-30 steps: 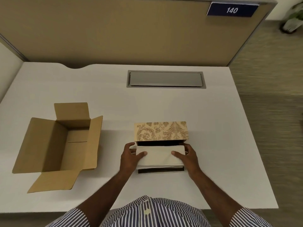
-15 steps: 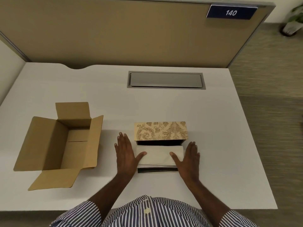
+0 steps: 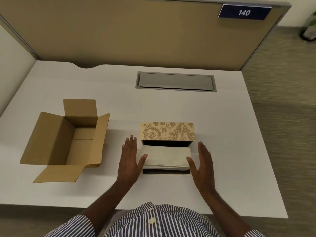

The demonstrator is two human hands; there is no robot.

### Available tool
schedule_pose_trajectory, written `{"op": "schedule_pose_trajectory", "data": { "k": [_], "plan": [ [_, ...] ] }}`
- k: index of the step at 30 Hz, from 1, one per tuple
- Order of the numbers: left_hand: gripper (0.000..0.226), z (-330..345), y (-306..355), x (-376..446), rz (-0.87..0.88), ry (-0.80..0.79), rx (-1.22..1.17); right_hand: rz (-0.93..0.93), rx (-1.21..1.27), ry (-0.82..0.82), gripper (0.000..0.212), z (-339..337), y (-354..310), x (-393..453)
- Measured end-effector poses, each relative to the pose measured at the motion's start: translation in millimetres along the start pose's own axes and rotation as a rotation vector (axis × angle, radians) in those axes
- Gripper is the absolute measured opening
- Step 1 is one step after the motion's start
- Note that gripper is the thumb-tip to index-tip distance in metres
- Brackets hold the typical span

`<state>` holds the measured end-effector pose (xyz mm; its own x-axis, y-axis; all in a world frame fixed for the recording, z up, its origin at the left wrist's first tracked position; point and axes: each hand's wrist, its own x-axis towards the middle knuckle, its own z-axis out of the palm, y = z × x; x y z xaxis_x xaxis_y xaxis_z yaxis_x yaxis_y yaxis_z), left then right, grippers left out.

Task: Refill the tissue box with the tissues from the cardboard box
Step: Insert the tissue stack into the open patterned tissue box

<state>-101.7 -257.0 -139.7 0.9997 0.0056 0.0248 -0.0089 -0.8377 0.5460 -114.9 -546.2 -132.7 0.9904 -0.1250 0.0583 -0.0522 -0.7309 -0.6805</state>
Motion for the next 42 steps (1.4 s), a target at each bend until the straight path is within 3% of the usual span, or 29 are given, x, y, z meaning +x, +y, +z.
{"op": "schedule_pose_trajectory", "data": {
  "k": [4, 7, 13, 18, 25, 31, 42],
  "plan": [
    [0.061, 0.5, 1.9, -27.0, 0.321, 0.054, 0.036, -0.485, -0.26, -0.069, 0.073, -4.1, 3.6, -7.2],
    [0.063, 7.6, 14.4, -28.1, 0.422, -0.004, 0.171, -0.633, -0.445, -0.212, 0.084, 7.4, 1.0, -1.2],
    [0.098, 16.2, 30.8, -3.0, 0.509, -0.226, 0.416, -0.659, -0.666, -0.447, 0.108, 12.5, 4.0, 22.1],
    [0.108, 20.2, 26.0, 10.7, 0.536, -0.325, 0.529, -0.709, -0.706, -0.54, 0.113, 12.7, 5.0, 38.6],
    [0.091, 22.8, 13.6, 14.5, 0.537, -0.31, 0.526, -0.759, -0.724, -0.62, 0.11, 14.8, 10.4, 48.7],
    [0.101, 23.9, 12.0, 13.2, 0.536, -0.297, 0.489, -0.78, -0.739, -0.65, 0.109, 13.2, 11.4, 56.2],
    [0.083, 27.2, 10.1, 6.6, 0.545, -0.25, 0.445, -0.818, -0.723, -0.654, 0.111, 9.7, 12.6, 59.5]
  ]
}}
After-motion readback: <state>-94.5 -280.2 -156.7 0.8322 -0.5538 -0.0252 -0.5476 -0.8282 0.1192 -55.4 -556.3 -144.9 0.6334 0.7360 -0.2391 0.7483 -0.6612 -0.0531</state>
